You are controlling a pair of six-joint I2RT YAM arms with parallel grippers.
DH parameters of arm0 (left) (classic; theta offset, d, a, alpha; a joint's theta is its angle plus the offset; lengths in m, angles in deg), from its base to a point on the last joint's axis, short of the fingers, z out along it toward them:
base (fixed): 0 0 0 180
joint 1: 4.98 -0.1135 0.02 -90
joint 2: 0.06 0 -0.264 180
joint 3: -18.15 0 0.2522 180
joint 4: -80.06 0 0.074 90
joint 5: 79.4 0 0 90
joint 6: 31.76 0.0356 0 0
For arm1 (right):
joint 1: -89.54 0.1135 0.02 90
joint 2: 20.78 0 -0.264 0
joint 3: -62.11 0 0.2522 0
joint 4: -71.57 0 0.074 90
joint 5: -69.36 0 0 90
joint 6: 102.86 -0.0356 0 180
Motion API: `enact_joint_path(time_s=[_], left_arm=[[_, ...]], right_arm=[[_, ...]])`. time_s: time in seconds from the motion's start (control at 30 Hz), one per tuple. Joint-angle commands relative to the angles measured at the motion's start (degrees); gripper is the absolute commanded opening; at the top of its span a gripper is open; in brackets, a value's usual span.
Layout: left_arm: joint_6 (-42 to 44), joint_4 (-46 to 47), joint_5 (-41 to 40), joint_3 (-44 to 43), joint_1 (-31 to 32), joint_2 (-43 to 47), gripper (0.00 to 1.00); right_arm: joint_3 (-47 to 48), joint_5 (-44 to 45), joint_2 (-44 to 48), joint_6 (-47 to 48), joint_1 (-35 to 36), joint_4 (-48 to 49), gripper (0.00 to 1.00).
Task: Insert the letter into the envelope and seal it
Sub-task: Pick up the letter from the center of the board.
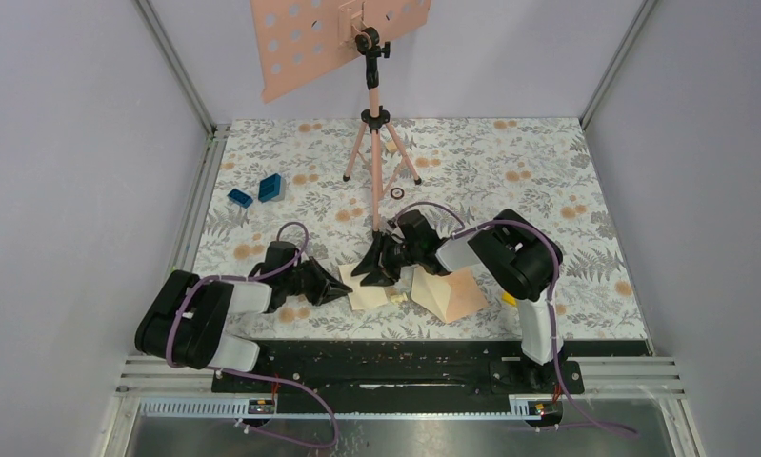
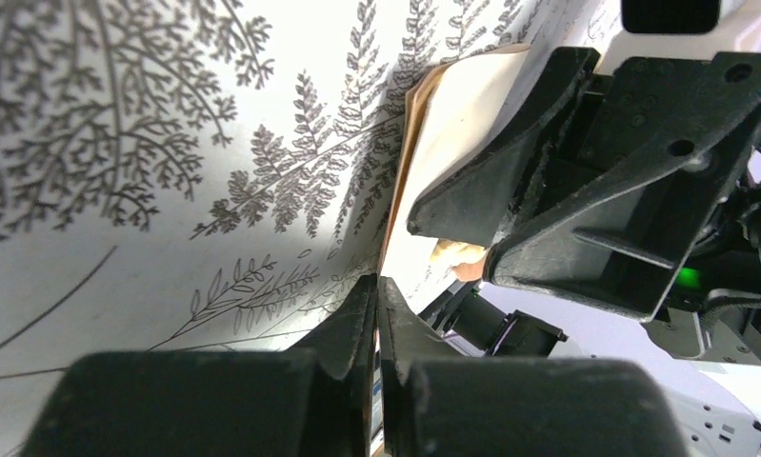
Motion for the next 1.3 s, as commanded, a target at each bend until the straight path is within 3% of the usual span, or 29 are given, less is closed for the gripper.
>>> enact_joint_path(time_s=[0.0, 0.17, 0.3, 0.43, 0.73, 0.9, 1.03, 1.27], left_arm=[[1.9, -4.0, -3.6, -3.3, 0.1, 2.0, 0.00], [4.2, -8.6, -2.6, -5.2, 0.0, 5.1, 0.00], [5.6, -8.7, 2.2, -6.5, 0.0, 9.3, 0.00], [11.6, -14.1, 5.3, -10.6, -0.2, 12.8, 0.00], [15.4, -17.4, 12.0, -15.6, -1.1, 15.7, 0.00], [15.0, -17.3, 12.3, -16.2, -1.1, 15.4, 0.00], [15.1, -17.5, 12.1, -16.4, -1.1, 15.1, 0.00], [14.8, -18.0, 12.0, -16.7, -1.4, 15.4, 0.00]], right_arm=[[1.1, 1.0, 4.7, 4.7, -0.5, -5.9, 0.51], [0.7, 6.2, 13.4, 13.6, -1.9, -16.5, 0.60], [-2.8, 4.7, 16.1, 14.0, -3.7, -14.7, 0.71], [-6.8, -2.9, 15.5, 9.2, -4.8, -0.3, 0.74], [-13.0, -8.6, 3.6, -20.6, -7.9, 51.2, 0.76], [-13.4, -10.0, 3.4, -21.0, -7.9, 53.4, 0.75], [-13.8, -10.4, 4.8, -20.6, -7.9, 53.4, 0.59], [-14.7, -8.8, 3.3, -20.2, -8.0, 53.6, 0.08]])
